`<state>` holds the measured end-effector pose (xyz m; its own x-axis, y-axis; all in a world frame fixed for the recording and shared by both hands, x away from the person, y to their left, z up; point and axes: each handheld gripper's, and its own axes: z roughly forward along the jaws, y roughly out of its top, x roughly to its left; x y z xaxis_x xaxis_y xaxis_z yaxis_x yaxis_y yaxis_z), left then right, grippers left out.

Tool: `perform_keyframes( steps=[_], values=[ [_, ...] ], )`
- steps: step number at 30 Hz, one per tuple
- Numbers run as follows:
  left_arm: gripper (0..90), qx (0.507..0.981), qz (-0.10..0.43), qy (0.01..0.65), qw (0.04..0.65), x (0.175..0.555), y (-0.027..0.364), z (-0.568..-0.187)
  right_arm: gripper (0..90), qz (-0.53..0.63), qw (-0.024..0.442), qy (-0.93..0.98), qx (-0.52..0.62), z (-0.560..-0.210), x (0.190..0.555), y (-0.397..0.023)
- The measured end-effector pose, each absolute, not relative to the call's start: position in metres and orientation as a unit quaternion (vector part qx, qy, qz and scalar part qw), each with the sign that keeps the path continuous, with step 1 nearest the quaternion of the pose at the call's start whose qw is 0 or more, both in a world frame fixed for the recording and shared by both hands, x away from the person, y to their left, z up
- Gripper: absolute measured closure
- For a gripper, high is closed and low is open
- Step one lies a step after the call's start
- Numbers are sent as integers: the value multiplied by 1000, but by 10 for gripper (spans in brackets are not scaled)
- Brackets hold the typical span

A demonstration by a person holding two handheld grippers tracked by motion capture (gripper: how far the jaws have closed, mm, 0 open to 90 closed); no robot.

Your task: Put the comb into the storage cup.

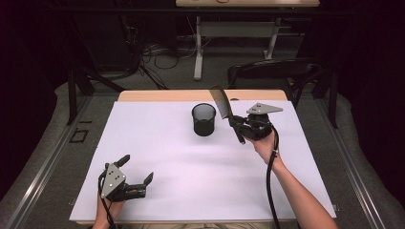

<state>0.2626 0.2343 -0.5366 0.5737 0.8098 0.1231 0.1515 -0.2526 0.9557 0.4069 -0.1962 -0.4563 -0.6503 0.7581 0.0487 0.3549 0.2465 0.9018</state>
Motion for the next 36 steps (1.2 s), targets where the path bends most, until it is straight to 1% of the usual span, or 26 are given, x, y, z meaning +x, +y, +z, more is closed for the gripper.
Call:
perform_keyframes(
  steps=[36],
  values=[
    [14,721,322,333,516,262,235,-536,729,532,231,738,345,-443,427,-173]
  ],
)
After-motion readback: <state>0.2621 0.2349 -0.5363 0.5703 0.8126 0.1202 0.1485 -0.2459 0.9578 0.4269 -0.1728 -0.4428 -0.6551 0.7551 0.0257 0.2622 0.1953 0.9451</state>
